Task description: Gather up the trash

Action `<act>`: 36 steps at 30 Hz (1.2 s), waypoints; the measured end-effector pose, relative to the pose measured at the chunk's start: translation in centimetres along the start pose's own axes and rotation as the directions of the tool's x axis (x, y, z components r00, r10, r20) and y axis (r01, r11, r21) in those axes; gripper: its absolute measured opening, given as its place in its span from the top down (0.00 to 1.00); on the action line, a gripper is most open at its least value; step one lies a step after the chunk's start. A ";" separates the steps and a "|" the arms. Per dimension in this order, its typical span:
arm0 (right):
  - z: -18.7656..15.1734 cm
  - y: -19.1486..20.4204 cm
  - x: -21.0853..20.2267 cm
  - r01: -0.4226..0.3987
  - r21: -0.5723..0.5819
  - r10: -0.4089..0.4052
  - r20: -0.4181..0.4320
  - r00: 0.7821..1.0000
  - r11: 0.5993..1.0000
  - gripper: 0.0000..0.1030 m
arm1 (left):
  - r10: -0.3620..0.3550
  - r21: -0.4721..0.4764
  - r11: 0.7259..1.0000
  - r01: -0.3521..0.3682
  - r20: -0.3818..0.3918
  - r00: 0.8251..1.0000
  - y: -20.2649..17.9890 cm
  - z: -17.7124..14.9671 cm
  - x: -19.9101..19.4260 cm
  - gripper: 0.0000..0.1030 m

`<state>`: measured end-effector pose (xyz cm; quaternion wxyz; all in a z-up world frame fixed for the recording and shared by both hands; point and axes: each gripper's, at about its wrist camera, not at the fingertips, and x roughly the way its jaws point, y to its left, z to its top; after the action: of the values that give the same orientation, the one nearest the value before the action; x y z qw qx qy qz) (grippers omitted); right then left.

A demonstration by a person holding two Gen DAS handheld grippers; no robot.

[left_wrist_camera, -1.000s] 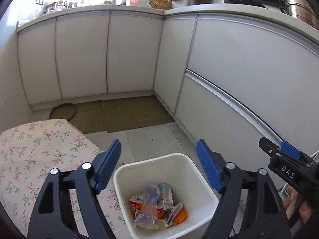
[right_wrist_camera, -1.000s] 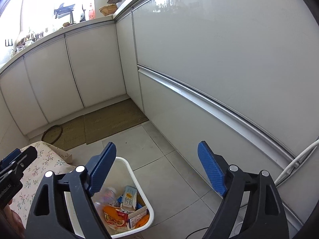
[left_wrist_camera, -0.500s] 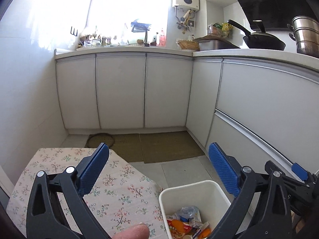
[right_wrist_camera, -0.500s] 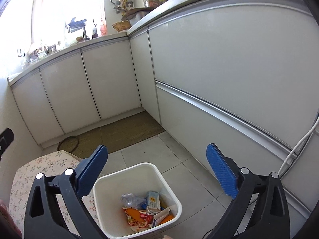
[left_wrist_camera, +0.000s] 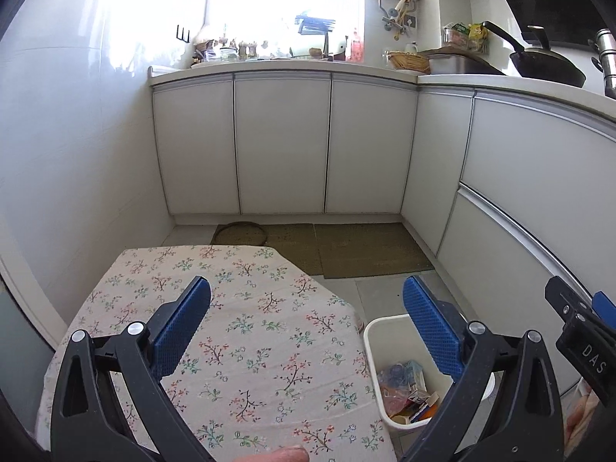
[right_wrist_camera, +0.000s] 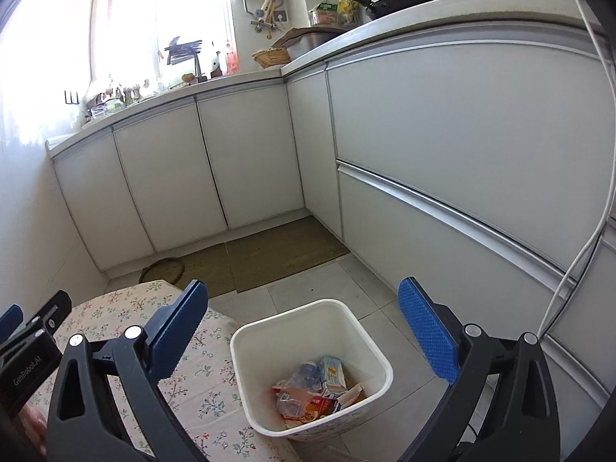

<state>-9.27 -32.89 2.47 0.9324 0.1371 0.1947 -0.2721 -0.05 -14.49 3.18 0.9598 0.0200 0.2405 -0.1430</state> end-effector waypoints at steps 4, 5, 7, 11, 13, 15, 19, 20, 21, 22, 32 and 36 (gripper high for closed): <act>-0.6 1.2 -0.8 0.003 -0.033 -0.002 0.031 1.000 0.999 0.07 | 0.010 -0.001 1.000 -0.010 -0.013 1.000 0.7 -0.4 -0.6 0.07; -0.9 1.4 -0.9 0.010 -0.042 -0.009 0.036 0.999 0.999 0.07 | 0.014 -0.002 1.000 -0.014 -0.014 1.000 0.9 -0.4 -0.7 0.07; -1.3 1.6 -0.8 0.024 -0.058 -0.022 0.041 0.999 0.998 0.07 | 0.019 -0.009 1.000 -0.019 -0.017 1.000 1.2 -0.5 -0.9 0.07; -1.4 1.6 -0.8 0.031 -0.064 -0.028 0.056 0.998 0.997 0.07 | 0.026 -0.022 0.999 -0.026 -0.025 0.999 1.7 -0.6 -1.1 0.07; -1.4 1.8 -0.9 0.036 -0.070 -0.031 0.067 0.997 0.997 0.07 | 0.030 -0.028 0.999 -0.031 -0.028 0.999 1.8 -0.7 -1.1 0.07; -1.5 2.1 -0.9 0.035 -0.084 -0.029 0.074 0.997 0.996 0.07 | 0.033 -0.040 0.999 -0.034 -0.022 0.999 1.9 -0.7 -1.1 0.07; -1.7 2.4 -1.2 0.034 -0.110 -0.023 0.098 0.995 0.993 0.07 | 0.033 -0.041 0.999 -0.033 -0.020 0.999 1.7 -0.6 -1.2 0.07; -1.8 2.4 -1.4 0.033 -0.113 -0.021 0.105 0.994 0.993 0.07 | 0.033 -0.044 0.998 -0.034 -0.020 0.999 1.7 -0.7 -1.1 0.07; -1.8 2.4 -1.5 0.033 -0.115 -0.020 0.111 0.994 0.993 0.07 | 0.034 -0.046 0.998 -0.035 -0.021 0.999 1.7 -0.6 -1.1 0.07; -1.8 2.4 -1.6 0.034 -0.115 -0.020 0.117 0.993 0.993 0.07 | 0.034 -0.047 0.998 -0.035 -0.023 0.999 1.7 -0.6 -1.1 0.07; -1.6 2.3 -1.5 0.040 -0.116 -0.026 0.119 0.993 0.992 0.07 | 0.023 -0.056 0.998 -0.026 -0.041 0.999 1.8 -0.7 -0.7 0.07; -1.6 2.3 -1.5 0.041 -0.118 -0.027 0.118 0.993 0.992 0.07 | 0.024 -0.056 0.998 -0.026 -0.038 0.999 1.9 -0.7 -0.7 0.07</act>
<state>-9.62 -29.77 2.00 0.9438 0.0614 0.1585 -0.2834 -0.45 -12.44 2.85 0.9571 -0.0013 0.2619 -0.1237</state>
